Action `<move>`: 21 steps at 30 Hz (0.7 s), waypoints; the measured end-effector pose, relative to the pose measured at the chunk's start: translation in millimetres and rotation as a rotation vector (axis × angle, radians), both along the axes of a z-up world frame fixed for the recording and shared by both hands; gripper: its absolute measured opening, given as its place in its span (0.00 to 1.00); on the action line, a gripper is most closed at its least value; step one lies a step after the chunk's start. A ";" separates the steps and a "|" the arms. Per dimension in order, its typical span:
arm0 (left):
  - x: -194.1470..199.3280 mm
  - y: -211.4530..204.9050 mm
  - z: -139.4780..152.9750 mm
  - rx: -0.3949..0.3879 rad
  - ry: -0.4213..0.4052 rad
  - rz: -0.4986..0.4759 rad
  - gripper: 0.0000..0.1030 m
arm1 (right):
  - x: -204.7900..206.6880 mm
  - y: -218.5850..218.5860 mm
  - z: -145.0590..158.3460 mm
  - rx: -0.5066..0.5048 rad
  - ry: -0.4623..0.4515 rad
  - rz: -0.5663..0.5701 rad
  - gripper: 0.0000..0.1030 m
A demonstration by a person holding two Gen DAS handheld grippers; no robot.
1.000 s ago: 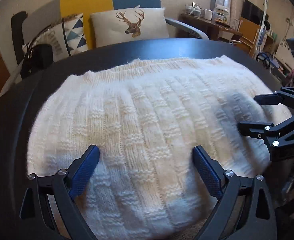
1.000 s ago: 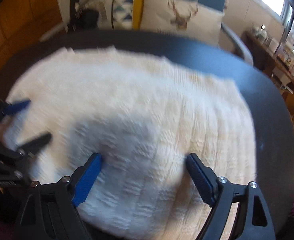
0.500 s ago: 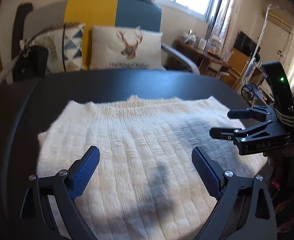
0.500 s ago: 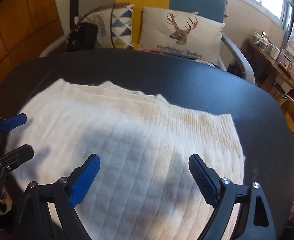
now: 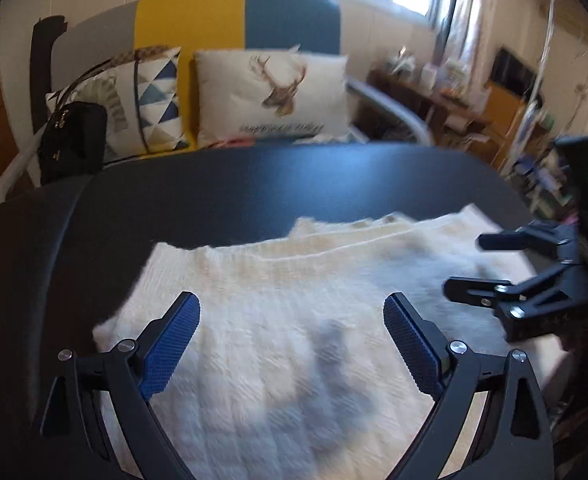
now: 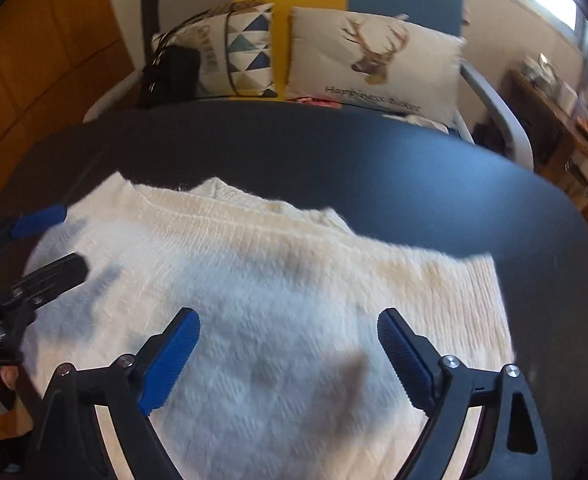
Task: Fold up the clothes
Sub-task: 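Smooth the folded cream sweater with both open grippers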
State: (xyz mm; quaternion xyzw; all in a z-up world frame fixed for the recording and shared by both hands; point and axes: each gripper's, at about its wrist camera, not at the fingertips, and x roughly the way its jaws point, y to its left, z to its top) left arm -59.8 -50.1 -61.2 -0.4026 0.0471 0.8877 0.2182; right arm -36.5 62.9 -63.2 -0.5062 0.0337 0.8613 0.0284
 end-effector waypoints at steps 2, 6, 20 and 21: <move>-8.2 -1.1 -4.3 -0.020 -0.014 0.013 0.93 | -12.1 2.3 -23.4 0.021 -0.118 0.008 0.91; -24.7 -3.3 -13.0 -0.060 -0.041 0.038 0.94 | -11.9 24.4 -25.9 -0.094 -0.101 -0.013 0.92; -17.1 -17.7 -11.5 -0.078 -0.040 0.036 0.95 | 43.6 96.7 2.9 -0.223 0.006 -0.105 0.88; -6.2 -26.5 -6.3 -0.043 -0.035 0.033 0.95 | 59.2 105.3 10.8 -0.274 0.038 -0.109 0.88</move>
